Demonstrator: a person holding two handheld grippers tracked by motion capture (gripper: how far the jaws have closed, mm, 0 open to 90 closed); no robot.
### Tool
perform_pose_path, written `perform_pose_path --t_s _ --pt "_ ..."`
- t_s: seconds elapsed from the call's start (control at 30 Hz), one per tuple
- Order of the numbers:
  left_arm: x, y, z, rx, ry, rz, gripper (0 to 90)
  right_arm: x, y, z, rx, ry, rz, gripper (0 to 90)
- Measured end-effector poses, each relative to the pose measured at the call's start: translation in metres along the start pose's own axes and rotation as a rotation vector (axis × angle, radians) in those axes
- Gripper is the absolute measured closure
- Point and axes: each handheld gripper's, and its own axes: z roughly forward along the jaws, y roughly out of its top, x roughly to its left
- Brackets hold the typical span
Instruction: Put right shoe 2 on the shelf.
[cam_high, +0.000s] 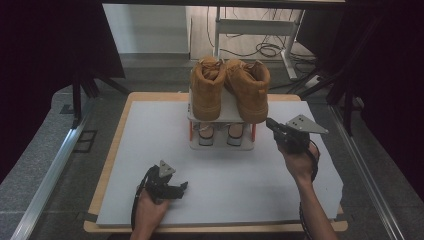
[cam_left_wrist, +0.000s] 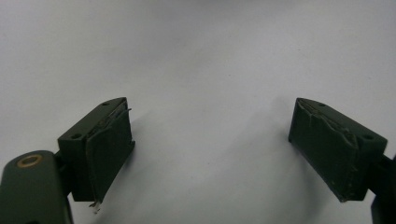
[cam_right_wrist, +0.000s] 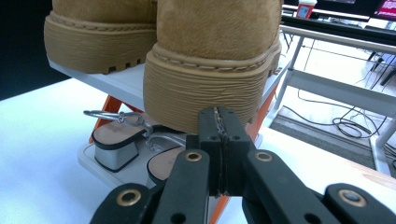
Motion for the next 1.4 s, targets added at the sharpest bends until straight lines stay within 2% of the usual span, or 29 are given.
perform_pose_path --t_s 0.7,1.4 --pt "0.0 0.0 0.0 0.0 0.0 0.0 13.3 0.009 0.0 0.018 0.005 0.024 0.013 89.4" --pt "0.0 0.0 0.0 0.004 0.0 0.004 13.3 0.023 0.007 0.045 0.018 0.056 -0.003 89.6"
